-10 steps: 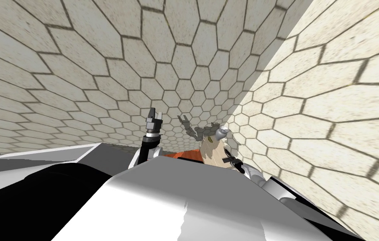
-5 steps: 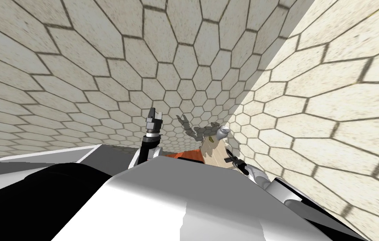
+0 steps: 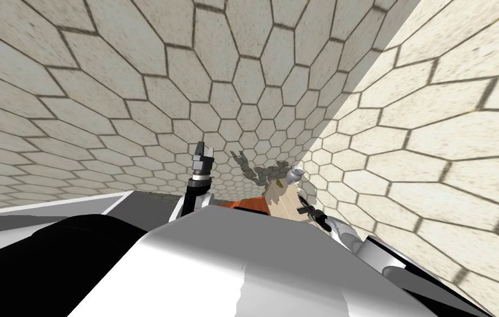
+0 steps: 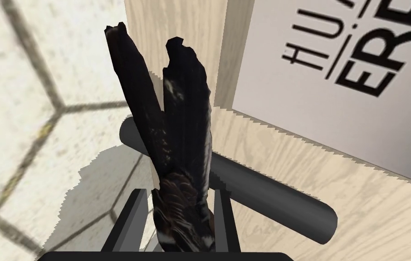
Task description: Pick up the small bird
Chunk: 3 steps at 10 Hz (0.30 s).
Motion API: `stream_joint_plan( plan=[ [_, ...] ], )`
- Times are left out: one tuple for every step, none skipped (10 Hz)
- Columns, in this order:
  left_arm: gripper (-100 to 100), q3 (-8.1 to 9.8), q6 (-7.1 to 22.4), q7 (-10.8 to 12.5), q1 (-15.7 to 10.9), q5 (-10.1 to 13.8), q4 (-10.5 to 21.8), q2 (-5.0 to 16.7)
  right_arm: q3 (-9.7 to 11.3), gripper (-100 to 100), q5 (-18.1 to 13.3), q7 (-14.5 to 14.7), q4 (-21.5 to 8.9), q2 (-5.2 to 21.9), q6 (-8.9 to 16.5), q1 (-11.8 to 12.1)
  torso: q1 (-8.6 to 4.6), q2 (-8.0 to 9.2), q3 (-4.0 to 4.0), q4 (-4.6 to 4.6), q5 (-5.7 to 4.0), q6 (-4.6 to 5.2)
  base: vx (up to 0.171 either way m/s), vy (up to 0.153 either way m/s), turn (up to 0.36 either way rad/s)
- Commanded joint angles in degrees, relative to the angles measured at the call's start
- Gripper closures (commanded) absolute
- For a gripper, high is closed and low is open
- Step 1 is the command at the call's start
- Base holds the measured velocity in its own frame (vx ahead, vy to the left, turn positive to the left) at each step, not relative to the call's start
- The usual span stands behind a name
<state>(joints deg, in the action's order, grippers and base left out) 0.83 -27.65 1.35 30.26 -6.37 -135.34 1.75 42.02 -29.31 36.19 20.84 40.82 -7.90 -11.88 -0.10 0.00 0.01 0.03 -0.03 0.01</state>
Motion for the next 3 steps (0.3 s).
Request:
stream_joint_plan(
  plan=[
    [0, 0.00, 0.0, 0.0, 0.0, 0.0, 0.0, 0.0, -1.7, 100, -0.1, 1.9, -2.3, -0.9, -1.2, -0.5, 0.00, 0.00, 0.00, 0.00, 0.00, 0.00, -0.001, -0.012, -0.003],
    [0, 0.00, 0.0, 0.0, 0.0, 0.0, 0.0, 0.0, -2.0, 100, -0.1, 1.9, -2.8, -1.1, -1.2, -0.7, 0.00, 0.00, 0.00, 0.00, -0.01, 0.01, 0.000, -0.005, -0.003],
    [0, 0.00, 0.0, 0.0, 0.0, 0.0, 0.0, 0.0, -2.3, 0, -0.1, 2.5, -3.2, -1.2, -1.6, -0.8, 0.03, 0.00, 0.00, 0.01, 0.00, -0.01, 0.000, 0.000, 0.000]
  ],
)
